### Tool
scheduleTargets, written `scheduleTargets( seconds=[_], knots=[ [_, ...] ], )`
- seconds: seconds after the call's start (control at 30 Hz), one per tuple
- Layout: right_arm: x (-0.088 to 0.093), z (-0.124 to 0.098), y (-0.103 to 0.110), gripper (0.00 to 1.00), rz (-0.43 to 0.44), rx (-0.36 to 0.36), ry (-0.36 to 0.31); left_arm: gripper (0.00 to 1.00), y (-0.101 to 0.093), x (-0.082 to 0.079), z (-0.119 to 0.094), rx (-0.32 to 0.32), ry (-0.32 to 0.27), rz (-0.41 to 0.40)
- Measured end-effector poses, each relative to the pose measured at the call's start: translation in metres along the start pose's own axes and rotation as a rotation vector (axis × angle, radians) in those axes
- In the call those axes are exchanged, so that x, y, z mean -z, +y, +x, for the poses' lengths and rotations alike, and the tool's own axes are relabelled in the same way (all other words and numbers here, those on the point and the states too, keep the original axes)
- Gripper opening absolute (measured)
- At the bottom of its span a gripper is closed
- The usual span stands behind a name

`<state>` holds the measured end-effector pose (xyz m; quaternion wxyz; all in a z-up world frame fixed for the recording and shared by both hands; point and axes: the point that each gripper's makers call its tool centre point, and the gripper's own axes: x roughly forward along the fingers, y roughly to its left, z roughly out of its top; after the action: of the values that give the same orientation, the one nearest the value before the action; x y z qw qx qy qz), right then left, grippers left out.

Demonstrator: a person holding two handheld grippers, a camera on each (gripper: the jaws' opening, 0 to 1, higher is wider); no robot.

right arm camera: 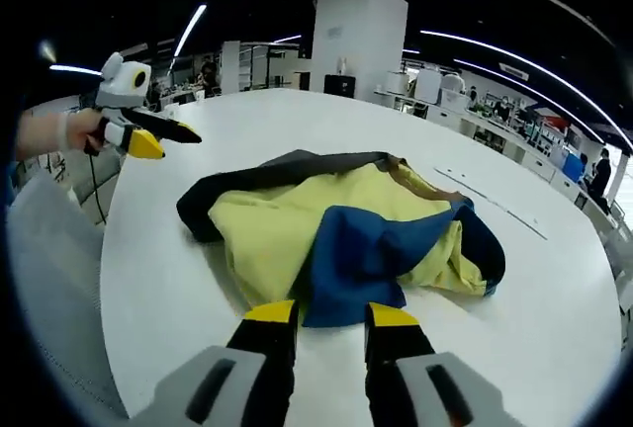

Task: Fold the garment on the visible template until the final outline fits inside the template.

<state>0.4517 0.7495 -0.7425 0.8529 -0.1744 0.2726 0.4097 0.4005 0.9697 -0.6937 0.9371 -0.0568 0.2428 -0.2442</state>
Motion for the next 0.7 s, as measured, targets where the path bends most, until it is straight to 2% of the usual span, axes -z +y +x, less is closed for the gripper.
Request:
scheduleTargets(
  seconds=[0.07,0.13,0.2,0.3,0.43,0.7],
  knots=[
    [0.001,0.002,0.002,0.21,-0.008,0.015,0.003,0.65,0.001,0.000,-0.001,-0.002,-0.001,-0.004],
    [0.006,0.002,-0.002,0.15,-0.028,0.061,0.036,0.65,0.001,0.001,-0.002,-0.004,-0.002,-0.006],
    [0.004,0.003,0.001,0.13,-0.010,0.056,0.009,0.64,0.001,0.001,-0.003,-0.004,-0.003,-0.009],
    [0.007,0.000,0.000,0.07,0.010,0.065,0.008,0.64,0.001,0.002,-0.003,-0.003,-0.003,-0.010],
    [0.007,-0.006,-0.006,0.02,-0.005,0.085,0.007,0.64,0.000,0.002,-0.004,-0.002,-0.003,-0.012],
    [0.001,-0.022,-0.020,0.00,-0.040,0.102,-0.017,0.64,-0.002,0.004,-0.001,0.002,0.000,-0.014]
  ],
)
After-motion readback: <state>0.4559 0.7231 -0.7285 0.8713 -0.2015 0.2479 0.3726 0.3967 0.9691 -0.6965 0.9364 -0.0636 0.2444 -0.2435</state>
